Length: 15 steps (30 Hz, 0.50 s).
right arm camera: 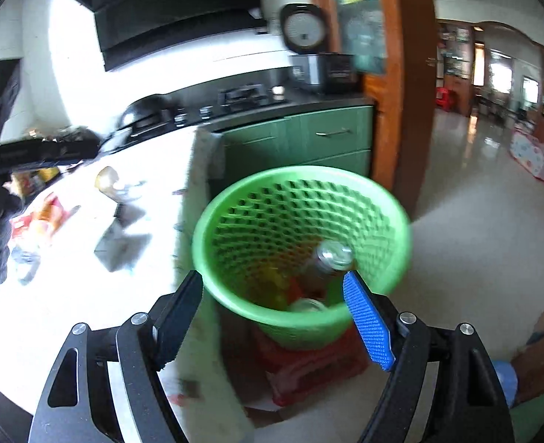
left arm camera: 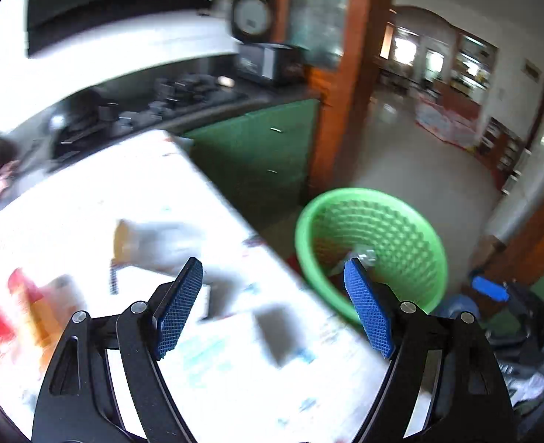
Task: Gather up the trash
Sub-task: 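Return both tools to the table toward the crumpled foil and milk carton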
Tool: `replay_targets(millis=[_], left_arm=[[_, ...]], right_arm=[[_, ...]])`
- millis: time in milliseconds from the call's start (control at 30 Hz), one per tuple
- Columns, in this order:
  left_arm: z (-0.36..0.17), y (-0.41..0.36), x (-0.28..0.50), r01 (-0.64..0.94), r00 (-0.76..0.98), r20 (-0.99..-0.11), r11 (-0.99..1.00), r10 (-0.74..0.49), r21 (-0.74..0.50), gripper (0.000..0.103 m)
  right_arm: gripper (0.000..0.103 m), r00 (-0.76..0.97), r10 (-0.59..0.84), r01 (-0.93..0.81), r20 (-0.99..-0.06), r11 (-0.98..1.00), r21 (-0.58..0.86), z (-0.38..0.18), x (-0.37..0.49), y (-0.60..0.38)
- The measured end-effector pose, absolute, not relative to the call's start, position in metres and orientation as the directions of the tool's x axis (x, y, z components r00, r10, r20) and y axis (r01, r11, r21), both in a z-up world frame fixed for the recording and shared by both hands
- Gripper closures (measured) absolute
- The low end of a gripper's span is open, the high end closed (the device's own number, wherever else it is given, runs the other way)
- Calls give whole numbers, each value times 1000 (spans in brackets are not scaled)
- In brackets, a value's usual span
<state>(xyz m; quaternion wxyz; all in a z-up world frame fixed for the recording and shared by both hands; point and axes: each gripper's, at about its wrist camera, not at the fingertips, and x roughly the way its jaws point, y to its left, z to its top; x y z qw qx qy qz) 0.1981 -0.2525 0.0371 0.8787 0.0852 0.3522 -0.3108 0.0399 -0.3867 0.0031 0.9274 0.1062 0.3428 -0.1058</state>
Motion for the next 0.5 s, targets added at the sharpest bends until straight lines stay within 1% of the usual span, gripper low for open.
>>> replay_targets(millis=[133,267,500], left_arm=[[46,-193,181,540,626,-648,841,-434,-41,22],[47,-137,169,458,678,-635,888,-370,-28,20],[39,-48,161,336,711,-637,940,-298,-64,18]], right_arm=[[20,756,-71,187,-651,976,110,18,61,-355],[17,756,-3,111,-654,986,124,26,81,-327],[13,726,112,-46,-679,992,115,30,116,-281]])
